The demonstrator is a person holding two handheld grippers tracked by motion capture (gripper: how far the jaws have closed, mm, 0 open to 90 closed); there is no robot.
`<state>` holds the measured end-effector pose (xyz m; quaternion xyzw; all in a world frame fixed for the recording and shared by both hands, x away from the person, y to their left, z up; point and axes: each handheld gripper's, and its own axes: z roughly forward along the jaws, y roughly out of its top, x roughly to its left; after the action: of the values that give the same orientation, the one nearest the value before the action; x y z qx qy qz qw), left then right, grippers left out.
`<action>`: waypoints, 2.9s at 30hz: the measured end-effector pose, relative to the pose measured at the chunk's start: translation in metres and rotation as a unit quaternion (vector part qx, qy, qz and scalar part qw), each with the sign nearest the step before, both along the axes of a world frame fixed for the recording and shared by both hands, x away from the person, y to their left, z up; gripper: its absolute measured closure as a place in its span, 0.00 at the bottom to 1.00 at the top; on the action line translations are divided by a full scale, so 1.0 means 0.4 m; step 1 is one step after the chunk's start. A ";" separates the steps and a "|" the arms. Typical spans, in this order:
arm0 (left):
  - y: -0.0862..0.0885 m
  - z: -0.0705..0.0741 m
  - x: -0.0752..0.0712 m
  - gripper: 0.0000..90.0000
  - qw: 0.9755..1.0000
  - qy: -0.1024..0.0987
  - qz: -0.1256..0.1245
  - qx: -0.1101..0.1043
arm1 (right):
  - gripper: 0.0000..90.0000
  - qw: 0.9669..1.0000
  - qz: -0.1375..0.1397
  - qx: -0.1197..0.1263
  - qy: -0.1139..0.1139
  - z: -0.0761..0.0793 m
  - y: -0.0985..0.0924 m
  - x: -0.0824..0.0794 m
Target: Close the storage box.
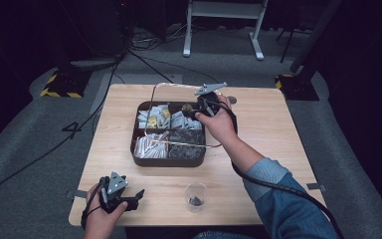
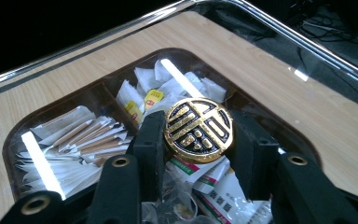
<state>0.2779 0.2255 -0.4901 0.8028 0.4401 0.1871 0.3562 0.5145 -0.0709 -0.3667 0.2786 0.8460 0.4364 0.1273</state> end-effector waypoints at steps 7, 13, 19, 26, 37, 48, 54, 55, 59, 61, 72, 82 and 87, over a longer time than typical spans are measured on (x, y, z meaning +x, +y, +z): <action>-0.001 0.002 0.003 0.20 1.000 0.000 -0.002 -0.001 | 0.65 1.000 0.009 -0.010 0.009 -0.035 0.043 0.000; -0.004 0.001 0.005 0.20 1.000 -0.001 -0.004 -0.001 | 0.65 1.000 0.011 -0.023 0.011 -0.061 0.070 0.004; -0.001 0.002 0.005 0.20 1.000 -0.002 -0.004 -0.001 | 0.65 0.999 0.016 -0.028 0.015 -0.085 0.092 0.006; -0.002 0.003 0.004 0.20 1.000 -0.001 -0.005 -0.002 | 0.65 0.999 0.022 -0.036 0.015 -0.115 0.106 0.008; -0.003 0.004 0.004 0.20 1.000 0.000 -0.007 -0.004 | 0.65 0.998 0.032 -0.046 0.014 -0.137 0.136 0.007; -0.001 0.005 0.003 0.20 1.000 0.000 -0.007 -0.007 | 0.65 0.998 0.035 -0.053 0.015 -0.149 0.157 0.015; 0.000 0.005 0.004 0.20 1.000 0.000 -0.008 -0.007 | 0.65 0.998 0.034 -0.056 0.022 -0.160 0.158 0.018; 0.000 0.006 0.004 0.20 1.000 0.000 -0.009 -0.006 | 0.65 0.998 0.034 -0.055 0.023 -0.162 0.158 0.018; -0.002 0.005 0.003 0.20 1.000 0.001 -0.006 -0.008 | 0.65 0.998 0.034 -0.053 0.026 -0.166 0.157 0.019; -0.002 0.004 0.004 0.20 1.000 0.001 -0.006 -0.009 | 0.65 0.998 0.034 -0.053 0.027 -0.166 0.156 0.019; -0.002 0.003 0.004 0.20 1.000 0.002 -0.005 -0.010 | 0.65 0.998 0.034 -0.050 0.029 -0.173 0.154 0.017; -0.004 0.003 0.005 0.20 1.000 0.003 -0.006 -0.011 | 0.65 0.998 0.034 -0.057 0.019 -0.175 0.157 0.011; -0.003 0.002 0.006 0.20 1.000 0.003 -0.007 -0.011 | 0.65 0.998 0.019 -0.042 0.033 -0.178 0.156 0.012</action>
<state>0.2802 0.2243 -0.4892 0.8023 0.4379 0.1769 0.3651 0.5191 -0.0087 -0.4378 0.2714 0.8725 0.3931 0.1023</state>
